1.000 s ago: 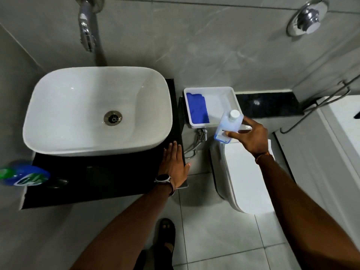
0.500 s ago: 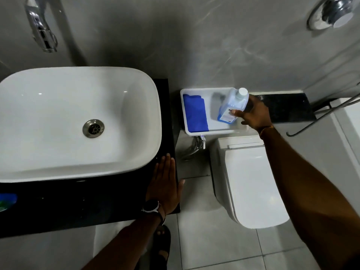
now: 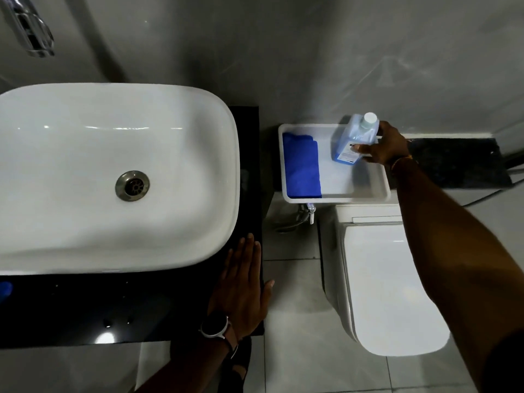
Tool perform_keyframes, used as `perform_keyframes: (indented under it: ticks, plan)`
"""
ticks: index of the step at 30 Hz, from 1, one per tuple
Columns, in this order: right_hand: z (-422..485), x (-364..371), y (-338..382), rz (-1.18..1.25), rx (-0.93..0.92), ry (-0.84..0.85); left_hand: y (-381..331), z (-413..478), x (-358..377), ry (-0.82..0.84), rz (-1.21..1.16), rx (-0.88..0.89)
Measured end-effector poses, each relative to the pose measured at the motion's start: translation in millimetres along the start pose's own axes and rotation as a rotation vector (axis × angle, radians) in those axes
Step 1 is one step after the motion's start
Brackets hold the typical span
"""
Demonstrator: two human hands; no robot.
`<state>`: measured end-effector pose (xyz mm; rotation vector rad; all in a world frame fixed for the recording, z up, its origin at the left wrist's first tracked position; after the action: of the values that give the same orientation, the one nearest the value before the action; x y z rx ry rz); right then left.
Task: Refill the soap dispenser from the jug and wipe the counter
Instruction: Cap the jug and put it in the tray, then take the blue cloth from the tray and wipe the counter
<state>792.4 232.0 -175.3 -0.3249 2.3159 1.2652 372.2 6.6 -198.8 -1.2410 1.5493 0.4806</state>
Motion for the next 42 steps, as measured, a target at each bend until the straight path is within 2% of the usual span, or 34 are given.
perform_keyframes:
  ticks: [5, 12, 18, 21, 24, 26, 29, 33, 36, 38, 42]
  plan:
    - [22, -16, -8, -0.093, -0.012, -0.044, 0, 2, 2, -0.01, 0.01, -0.008]
    - [39, -28, -17, -0.024, 0.042, -0.022, 2, 3, 8, 0.001, 0.0, -0.005]
    - [35, -24, -24, -0.038, 0.031, -0.111, 2, 3, 7, -0.005, -0.006, 0.001]
    - [21, -15, -25, -0.009, 0.016, -0.22, 1, 4, 5, -0.01, -0.017, 0.006]
    - [-16, 4, -26, 0.133, -0.019, -0.47, 1, 4, 1, -0.007, 0.001, 0.004]
    - [-39, 28, -27, 0.124, -0.065, -0.577, 0, 3, -1, -0.005, 0.014, 0.002]
    - [-45, 76, -23, -0.017, -0.083, -0.42, -1, 2, -1, -0.001, 0.018, -0.001]
    - [-31, 131, 0, -0.345, -0.248, -0.051, -2, 2, 1, -0.001, 0.017, -0.007]
    - [-18, 163, 7, -0.598, -0.202, 0.226, -1, 2, 1, 0.007, 0.026, -0.011]
    - [-15, 172, 9, -0.669, -0.15, 0.289, 0, 3, 2, 0.012, 0.023, -0.013]
    - [-16, 178, 12, -0.721, -0.118, 0.251, 0, 2, 4, 0.01, 0.007, -0.009]
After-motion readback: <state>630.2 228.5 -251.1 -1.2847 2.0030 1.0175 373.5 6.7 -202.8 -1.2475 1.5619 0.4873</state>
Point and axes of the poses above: each hand's wrist, its own z-axis towards the middle knuckle, its own x-axis out of the palm, y = z × x, the point moved 4 cm from there along z, towards the middle knuckle, and after that the axes turned 11 degrees about y, right-handed, at the moved point
